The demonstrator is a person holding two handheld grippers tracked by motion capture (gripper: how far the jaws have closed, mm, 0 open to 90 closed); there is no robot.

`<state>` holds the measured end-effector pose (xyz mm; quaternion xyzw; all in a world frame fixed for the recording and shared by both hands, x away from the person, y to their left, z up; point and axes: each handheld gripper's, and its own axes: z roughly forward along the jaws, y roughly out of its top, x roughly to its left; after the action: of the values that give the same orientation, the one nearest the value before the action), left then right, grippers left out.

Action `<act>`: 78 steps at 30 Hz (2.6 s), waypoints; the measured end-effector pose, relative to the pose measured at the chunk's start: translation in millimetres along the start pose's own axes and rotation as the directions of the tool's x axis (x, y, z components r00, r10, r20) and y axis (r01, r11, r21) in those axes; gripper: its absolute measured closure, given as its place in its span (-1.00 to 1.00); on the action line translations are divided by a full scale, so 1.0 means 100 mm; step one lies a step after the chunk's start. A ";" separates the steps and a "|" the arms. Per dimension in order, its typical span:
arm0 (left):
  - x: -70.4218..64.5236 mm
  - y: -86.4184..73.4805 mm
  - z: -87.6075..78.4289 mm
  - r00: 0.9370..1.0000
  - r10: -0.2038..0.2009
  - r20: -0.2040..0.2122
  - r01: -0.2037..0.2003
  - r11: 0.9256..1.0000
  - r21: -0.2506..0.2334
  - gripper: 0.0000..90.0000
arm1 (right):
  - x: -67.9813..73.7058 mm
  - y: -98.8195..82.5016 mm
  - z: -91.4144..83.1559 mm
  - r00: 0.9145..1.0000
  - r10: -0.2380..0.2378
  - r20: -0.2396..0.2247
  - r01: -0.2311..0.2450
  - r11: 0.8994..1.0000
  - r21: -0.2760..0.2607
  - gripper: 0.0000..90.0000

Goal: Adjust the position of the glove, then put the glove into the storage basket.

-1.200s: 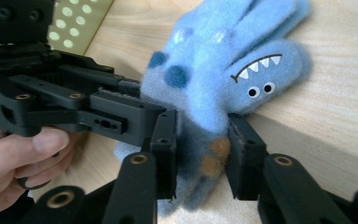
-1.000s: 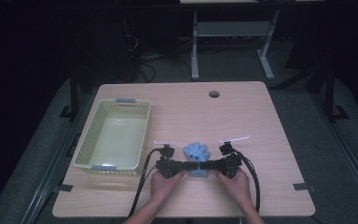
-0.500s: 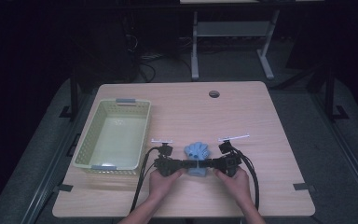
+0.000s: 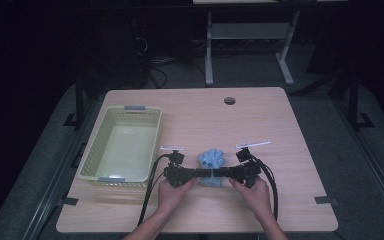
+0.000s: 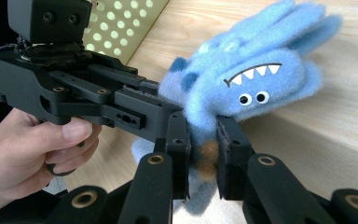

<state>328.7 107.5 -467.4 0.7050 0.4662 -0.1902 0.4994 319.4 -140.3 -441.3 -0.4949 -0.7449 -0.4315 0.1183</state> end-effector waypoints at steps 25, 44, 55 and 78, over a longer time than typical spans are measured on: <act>-0.09 0.08 -0.14 1.000 0.016 0.014 -0.016 1.000 -0.014 0.59 | 0.14 0.13 -0.06 1.000 -0.022 -0.002 0.022 1.000 0.000 0.72; -0.20 0.28 -0.47 0.998 0.052 0.031 -0.050 0.998 -0.044 0.59 | 0.42 0.41 -0.10 0.995 -0.098 -0.023 0.098 0.995 -0.022 0.72; -0.22 0.41 -0.65 0.997 0.070 0.044 -0.067 0.996 -0.062 0.60 | 0.56 0.57 -0.10 0.991 -0.126 -0.041 0.125 0.992 -0.035 0.72; -0.10 0.60 -1.14 0.997 0.042 0.071 -0.034 0.993 -0.111 0.65 | 0.89 0.93 0.13 0.980 -0.177 -0.094 0.172 0.984 -0.054 0.73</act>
<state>352.0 199.1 -379.5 0.6779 0.4440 -0.1805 0.5574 358.2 -61.3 -346.4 -0.4083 -0.7687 -0.4808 0.1054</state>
